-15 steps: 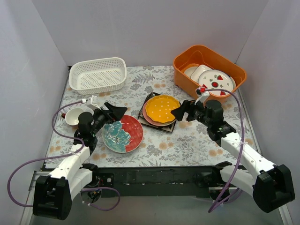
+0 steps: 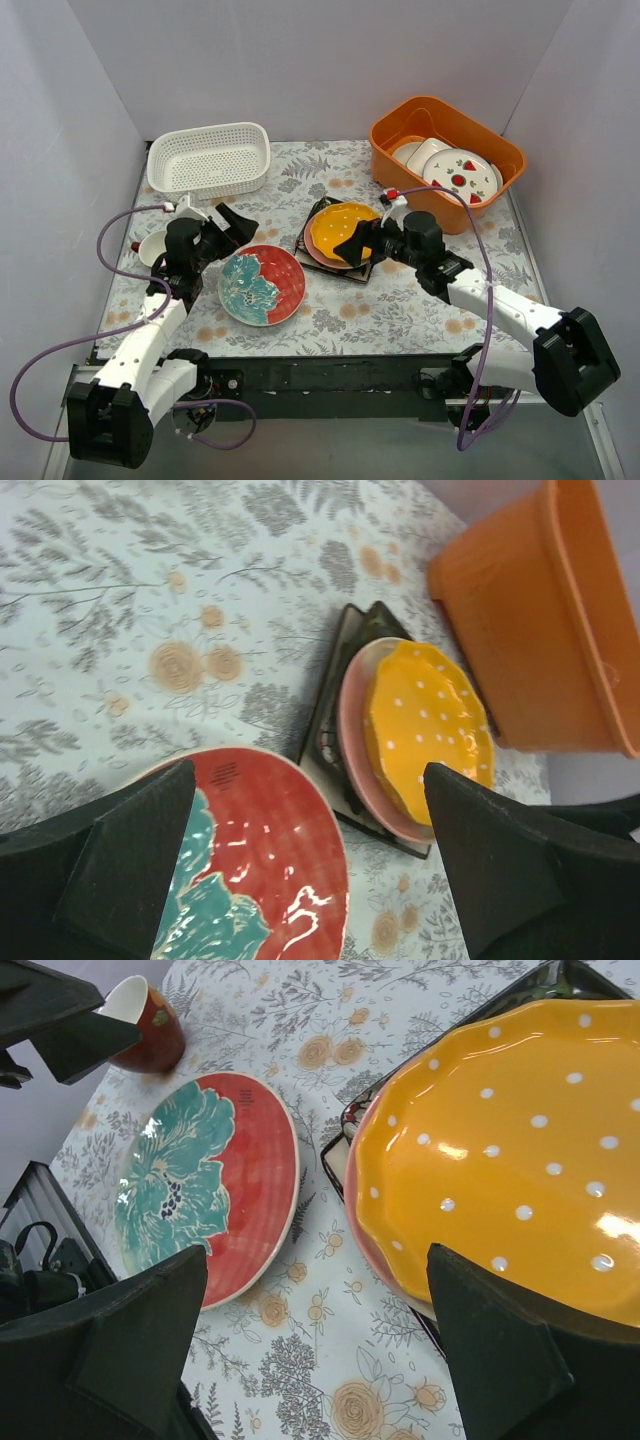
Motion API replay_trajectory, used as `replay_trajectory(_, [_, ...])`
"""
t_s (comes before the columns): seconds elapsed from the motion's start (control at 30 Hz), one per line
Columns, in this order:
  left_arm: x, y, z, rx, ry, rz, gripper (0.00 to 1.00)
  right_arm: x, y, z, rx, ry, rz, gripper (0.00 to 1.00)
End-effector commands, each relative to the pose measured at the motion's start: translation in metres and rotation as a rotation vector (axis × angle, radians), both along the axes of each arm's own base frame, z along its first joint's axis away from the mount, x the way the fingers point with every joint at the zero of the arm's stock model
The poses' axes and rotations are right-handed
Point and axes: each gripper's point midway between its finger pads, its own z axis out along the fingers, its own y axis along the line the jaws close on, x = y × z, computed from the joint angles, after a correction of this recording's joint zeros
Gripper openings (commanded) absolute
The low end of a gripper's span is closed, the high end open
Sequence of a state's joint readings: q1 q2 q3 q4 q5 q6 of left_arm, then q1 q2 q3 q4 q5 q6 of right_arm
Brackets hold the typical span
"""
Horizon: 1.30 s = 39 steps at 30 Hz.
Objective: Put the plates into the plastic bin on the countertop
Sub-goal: Pick up the plate from the corner of the board.
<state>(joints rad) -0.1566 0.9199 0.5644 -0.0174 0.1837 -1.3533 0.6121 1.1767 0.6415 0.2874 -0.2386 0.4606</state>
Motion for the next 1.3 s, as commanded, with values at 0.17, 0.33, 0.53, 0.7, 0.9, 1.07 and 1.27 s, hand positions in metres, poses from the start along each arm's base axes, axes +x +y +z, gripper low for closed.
replay_trajectory(0.17, [-0.011,0.050,-0.036,0.123,0.218,0.270,0.98,-0.002,0.051,0.025,0.070,-0.058,0.141,0.93])
replay_trajectory(0.33, [-0.022,0.053,-0.049,0.136,0.262,0.282,0.98,-0.008,0.077,0.002,0.042,0.030,0.227,0.88])
replay_trajectory(0.53, [-0.036,0.059,-0.072,0.146,0.334,0.310,0.98,-0.012,0.102,-0.020,-0.015,0.126,0.274,0.82])
replay_trajectory(0.7, [-0.040,0.054,-0.085,0.107,0.355,0.308,0.98,-0.008,0.112,-0.048,-0.054,0.228,0.251,0.76])
replay_trajectory(0.9, [-0.044,0.056,-0.099,0.122,0.388,0.310,0.98,-0.008,0.123,-0.072,-0.102,0.314,0.260,0.70])
replay_trajectory(1.07, [-0.044,0.053,-0.102,0.106,0.381,0.301,0.98,-0.002,0.123,-0.085,-0.154,0.341,0.218,0.67])
replay_trajectory(1.27, [-0.043,0.048,-0.108,0.090,0.387,0.281,0.98,-0.005,0.132,-0.101,-0.178,0.386,0.236,0.63])
